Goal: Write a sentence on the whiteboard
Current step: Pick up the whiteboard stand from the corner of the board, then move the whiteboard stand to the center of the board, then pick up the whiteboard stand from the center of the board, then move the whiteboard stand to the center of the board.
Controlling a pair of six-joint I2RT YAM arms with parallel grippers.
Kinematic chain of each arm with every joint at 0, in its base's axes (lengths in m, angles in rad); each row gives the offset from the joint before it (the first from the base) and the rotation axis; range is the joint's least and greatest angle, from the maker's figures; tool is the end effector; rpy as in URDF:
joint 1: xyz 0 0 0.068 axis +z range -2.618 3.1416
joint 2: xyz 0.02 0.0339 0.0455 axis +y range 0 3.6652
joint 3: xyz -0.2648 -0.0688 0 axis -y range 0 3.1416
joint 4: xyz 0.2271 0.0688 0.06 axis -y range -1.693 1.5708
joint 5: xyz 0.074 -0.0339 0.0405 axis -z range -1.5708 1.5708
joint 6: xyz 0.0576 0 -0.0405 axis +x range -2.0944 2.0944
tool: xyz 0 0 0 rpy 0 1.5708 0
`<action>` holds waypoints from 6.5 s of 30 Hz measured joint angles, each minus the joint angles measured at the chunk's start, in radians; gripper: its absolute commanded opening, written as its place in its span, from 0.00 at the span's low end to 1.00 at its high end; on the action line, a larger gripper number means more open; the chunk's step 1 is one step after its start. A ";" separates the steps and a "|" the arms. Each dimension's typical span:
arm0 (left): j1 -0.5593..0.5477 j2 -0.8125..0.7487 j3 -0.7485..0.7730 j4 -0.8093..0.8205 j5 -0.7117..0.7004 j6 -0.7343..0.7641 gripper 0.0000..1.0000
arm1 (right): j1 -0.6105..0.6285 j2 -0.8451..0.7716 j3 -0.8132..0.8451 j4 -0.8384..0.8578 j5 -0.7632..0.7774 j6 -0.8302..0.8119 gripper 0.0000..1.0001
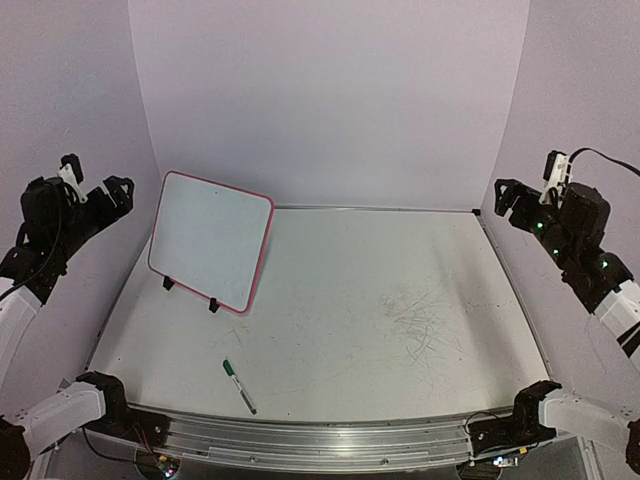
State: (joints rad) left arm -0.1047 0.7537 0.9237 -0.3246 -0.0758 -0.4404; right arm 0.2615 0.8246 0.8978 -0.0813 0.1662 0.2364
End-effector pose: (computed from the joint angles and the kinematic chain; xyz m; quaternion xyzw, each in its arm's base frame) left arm 0.1700 -0.0135 0.3720 -0.1511 0.7443 -0.1472 0.6337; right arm 0.1890 0.0407 0.3833 0.0496 0.7082 0.1158 0.6947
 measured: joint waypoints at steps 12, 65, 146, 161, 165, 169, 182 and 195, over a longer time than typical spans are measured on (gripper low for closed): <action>0.000 0.116 -0.272 -0.121 0.132 -0.133 0.99 | 0.000 0.029 -0.019 -0.013 -0.036 0.057 0.98; -0.593 1.044 0.015 0.222 -0.008 -0.027 0.07 | 0.015 0.114 -0.149 -0.007 -0.403 0.181 0.98; -0.793 -0.012 -0.146 -0.043 -0.302 -0.085 0.84 | 0.826 1.514 0.774 -0.120 0.341 0.549 0.00; -0.793 0.113 -0.086 -0.025 -0.304 -0.074 0.85 | 0.798 1.074 0.110 0.082 0.237 0.281 0.00; -0.793 0.119 -0.080 -0.004 -0.302 -0.057 0.85 | 0.778 0.924 -0.072 0.136 0.221 0.227 0.00; -0.793 0.119 -0.079 0.030 -0.302 -0.051 0.86 | 0.741 0.795 -0.226 0.178 0.202 0.202 0.00; -0.793 0.134 -0.079 0.065 -0.305 -0.057 0.86 | 0.703 0.700 -0.370 0.256 0.184 0.198 0.01; -0.793 0.178 -0.125 0.063 -0.297 -0.134 0.78 | 0.699 0.640 -0.441 0.361 0.210 0.216 0.58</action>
State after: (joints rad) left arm -0.8974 0.9316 0.7984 -0.2613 -0.3732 -0.5745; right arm 0.9604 1.4643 0.4564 0.2798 0.3766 0.4529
